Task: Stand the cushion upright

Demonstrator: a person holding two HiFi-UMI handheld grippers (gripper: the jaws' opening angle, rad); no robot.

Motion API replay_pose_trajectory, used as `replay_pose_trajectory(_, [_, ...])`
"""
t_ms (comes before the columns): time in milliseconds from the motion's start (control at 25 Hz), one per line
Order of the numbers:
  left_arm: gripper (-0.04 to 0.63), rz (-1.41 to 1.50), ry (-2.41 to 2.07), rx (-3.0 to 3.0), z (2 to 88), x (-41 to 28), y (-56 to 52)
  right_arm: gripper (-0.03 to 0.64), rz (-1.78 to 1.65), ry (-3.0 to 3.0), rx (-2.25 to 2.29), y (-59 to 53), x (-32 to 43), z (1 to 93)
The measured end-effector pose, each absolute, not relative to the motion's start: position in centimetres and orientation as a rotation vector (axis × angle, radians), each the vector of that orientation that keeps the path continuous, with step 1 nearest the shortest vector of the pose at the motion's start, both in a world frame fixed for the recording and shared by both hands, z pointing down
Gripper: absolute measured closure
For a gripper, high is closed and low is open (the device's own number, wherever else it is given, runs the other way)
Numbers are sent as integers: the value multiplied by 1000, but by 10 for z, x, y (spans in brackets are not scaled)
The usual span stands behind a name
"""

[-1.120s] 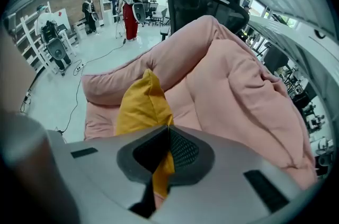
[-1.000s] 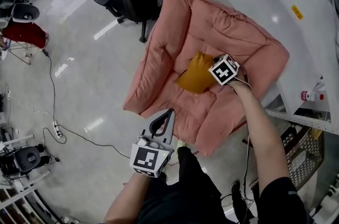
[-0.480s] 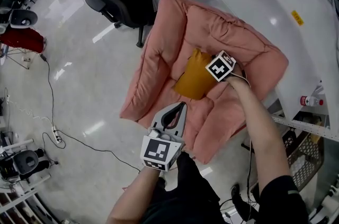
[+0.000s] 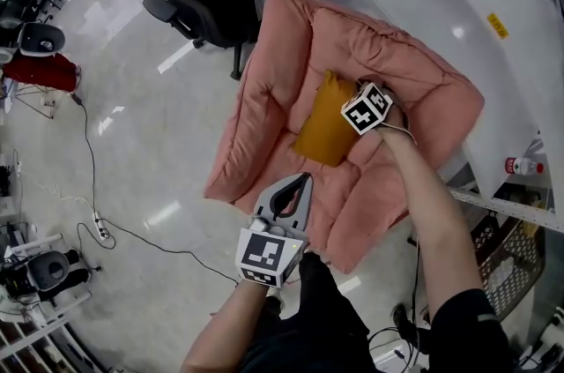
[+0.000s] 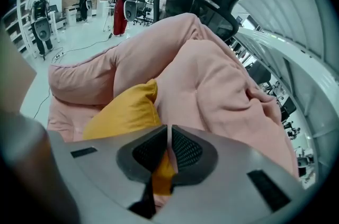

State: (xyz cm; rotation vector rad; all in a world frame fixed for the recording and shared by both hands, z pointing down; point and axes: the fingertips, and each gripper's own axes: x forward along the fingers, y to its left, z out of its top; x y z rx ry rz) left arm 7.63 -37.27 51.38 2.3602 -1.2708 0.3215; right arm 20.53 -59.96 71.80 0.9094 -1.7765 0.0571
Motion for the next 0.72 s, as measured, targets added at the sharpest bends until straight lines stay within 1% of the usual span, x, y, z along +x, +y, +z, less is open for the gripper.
replay_pose_trajectory(240, [589,315,-1267,2369,507,72,-365,609,-52,-1822,1088,-594,213,668])
replay_pose_trajectory(400, [589,307,-1259,2369,496,68,-351,609,9,-1906,1208,-565,211,625])
replay_pose_trajectory(720, [589,312,-1229,2384,470,52,-313,611,164,-2079,1352,-464,188,549])
